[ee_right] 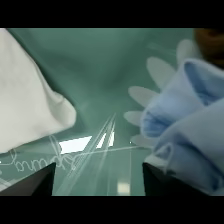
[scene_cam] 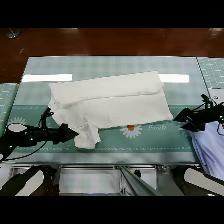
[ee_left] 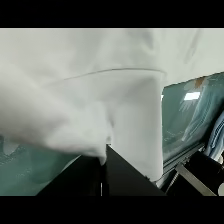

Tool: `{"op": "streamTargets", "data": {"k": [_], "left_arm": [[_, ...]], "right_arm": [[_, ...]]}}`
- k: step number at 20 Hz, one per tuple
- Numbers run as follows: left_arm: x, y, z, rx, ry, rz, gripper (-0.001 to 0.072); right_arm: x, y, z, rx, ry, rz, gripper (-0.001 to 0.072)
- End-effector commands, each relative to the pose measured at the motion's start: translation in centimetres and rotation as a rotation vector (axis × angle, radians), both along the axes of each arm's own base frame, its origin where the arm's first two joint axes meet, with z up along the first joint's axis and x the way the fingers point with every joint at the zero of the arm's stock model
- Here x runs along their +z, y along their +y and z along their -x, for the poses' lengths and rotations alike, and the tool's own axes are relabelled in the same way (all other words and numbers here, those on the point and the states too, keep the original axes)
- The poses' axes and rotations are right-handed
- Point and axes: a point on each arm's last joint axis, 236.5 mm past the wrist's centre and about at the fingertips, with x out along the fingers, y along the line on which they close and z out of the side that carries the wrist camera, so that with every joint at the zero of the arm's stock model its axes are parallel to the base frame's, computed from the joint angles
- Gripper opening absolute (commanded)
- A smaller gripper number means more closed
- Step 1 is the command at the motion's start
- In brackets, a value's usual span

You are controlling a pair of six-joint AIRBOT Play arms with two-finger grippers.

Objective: Fold the shirts.

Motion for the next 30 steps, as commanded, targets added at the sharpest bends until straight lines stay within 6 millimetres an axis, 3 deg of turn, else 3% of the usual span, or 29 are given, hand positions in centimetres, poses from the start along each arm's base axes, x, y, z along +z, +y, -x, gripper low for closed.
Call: {"op": "streamTargets", "data": {"k": [1, 4, 7, 8, 10, 12, 16, 18, 22, 25, 27, 30], "left_arm": [[0.1, -0.1, -0.2, 0.000, -0.009, 0.002, 0.0024], [0.1, -0.1, -0.2, 0.000, -0.009, 0.002, 0.0024], [0.1, 0.0, -0.2, 0.001, -0.010, 0.000, 0.0024], [0.2, -0.1, -0.3, -0.001, -0.011, 0.003, 0.0024], [1.4, 0.2, -0.9, -0.027, -0.040, 0.011, 0.0024], [3.4, 2.0, -2.8, -0.061, -0.117, -0.015, 0.0024], [8.3, 8.0, -10.1, 0.103, -0.271, -0.106, 0.0023], [9.4, 9.0, -13.0, 0.116, -0.307, -0.130, 0.0022], [8.7, 9.5, -19.7, 0.134, -0.315, -0.158, 0.0022], [7.6, 8.7, -24.2, 0.103, -0.314, -0.154, 0.0023], [5.9, 8.5, -26.0, 0.124, -0.255, -0.131, 0.0023], [3.2, 8.6, -26.6, 0.143, -0.183, -0.113, 0.0023]], "right_arm": [[-0.9, 2.4, -2.2, -0.009, -0.034, -0.049, 0.0625], [-0.4, 3.2, -6.4, -0.028, -0.106, -0.057, 0.0624], [-0.5, 4.8, -7.9, 0.017, -0.097, -0.071, 0.0621], [-0.5, 5.6, -7.9, 0.049, -0.090, -0.077, 0.0590], [0.2, 6.3, -7.9, 0.147, -0.111, -0.080, 0.0022], [1.7, 5.6, -9.8, 0.139, -0.162, -0.065, 0.0020], [6.7, 3.8, -15.6, 0.128, -0.319, -0.020, 0.0020], [8.6, 4.0, -18.3, 0.146, -0.377, -0.012, 0.0020], [10.2, 4.7, -24.5, 0.137, -0.475, 0.013, 0.0020], [9.4, 5.4, -28.4, 0.122, -0.509, 0.016, 0.0020], [8.0, 5.9, -30.0, 0.114, -0.498, 0.004, 0.0021], [5.7, 7.0, -30.8, 0.098, -0.466, -0.060, 0.0021]]}}
